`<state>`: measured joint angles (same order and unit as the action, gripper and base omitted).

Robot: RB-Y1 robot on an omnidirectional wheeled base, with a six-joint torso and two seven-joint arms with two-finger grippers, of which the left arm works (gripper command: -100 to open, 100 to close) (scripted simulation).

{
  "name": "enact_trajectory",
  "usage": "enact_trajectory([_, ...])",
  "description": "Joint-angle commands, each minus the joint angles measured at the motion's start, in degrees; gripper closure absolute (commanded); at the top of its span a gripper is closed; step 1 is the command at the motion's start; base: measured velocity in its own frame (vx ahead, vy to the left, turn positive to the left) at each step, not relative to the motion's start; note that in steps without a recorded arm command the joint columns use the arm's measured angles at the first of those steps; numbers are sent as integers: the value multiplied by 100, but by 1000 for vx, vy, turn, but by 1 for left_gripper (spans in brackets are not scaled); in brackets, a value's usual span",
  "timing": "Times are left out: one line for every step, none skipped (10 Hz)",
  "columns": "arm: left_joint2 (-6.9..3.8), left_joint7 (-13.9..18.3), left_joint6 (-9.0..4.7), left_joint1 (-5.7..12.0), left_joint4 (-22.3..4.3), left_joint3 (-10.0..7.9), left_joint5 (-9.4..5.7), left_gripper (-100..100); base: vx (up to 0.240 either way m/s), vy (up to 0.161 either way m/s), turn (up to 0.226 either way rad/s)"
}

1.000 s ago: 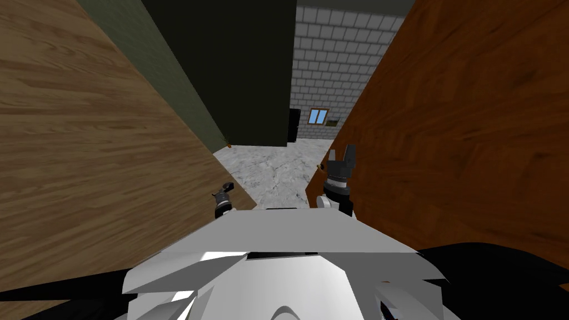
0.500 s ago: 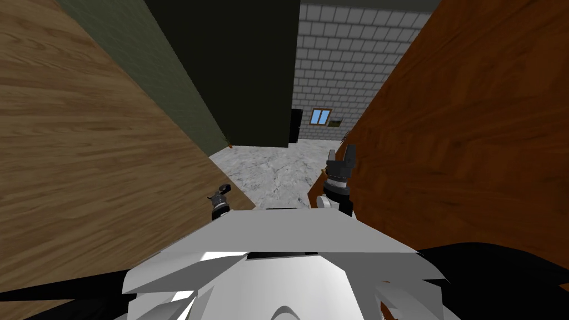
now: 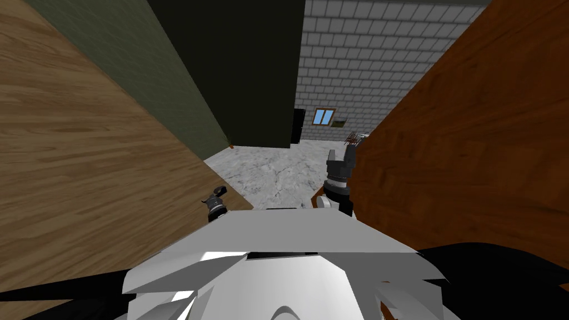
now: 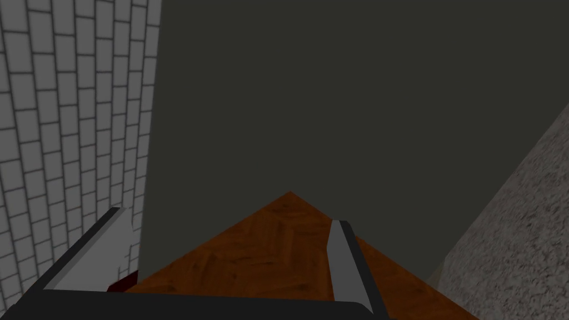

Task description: Push the door open

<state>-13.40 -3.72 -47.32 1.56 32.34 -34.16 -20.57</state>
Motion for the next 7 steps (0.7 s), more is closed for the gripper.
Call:
enact_trajectory([-16, -39, 10, -21, 55, -97, -62, 100, 172, 60, 21])
enact_trajectory([-21, -61, 4, -28, 46, -154, -98, 100, 198, 63, 37])
enact_trajectory([-25, -80, -1, -34, 38, -203, -128, 100, 185, 79, 38])
enact_trajectory([-29, -100, -6, -40, 30, -253, -160, 100, 190, 66, 31])
enact_trajectory([-15, -90, 6, -64, 15, -231, -145, 100, 84, 34, 32])
enact_trajectory([-43, -140, -11, -82, 3, -360, -226, 100, 142, 77, 39])
enact_trajectory([-45, -152, -14, -86, -1, -390, -245, 100, 196, 79, 35])
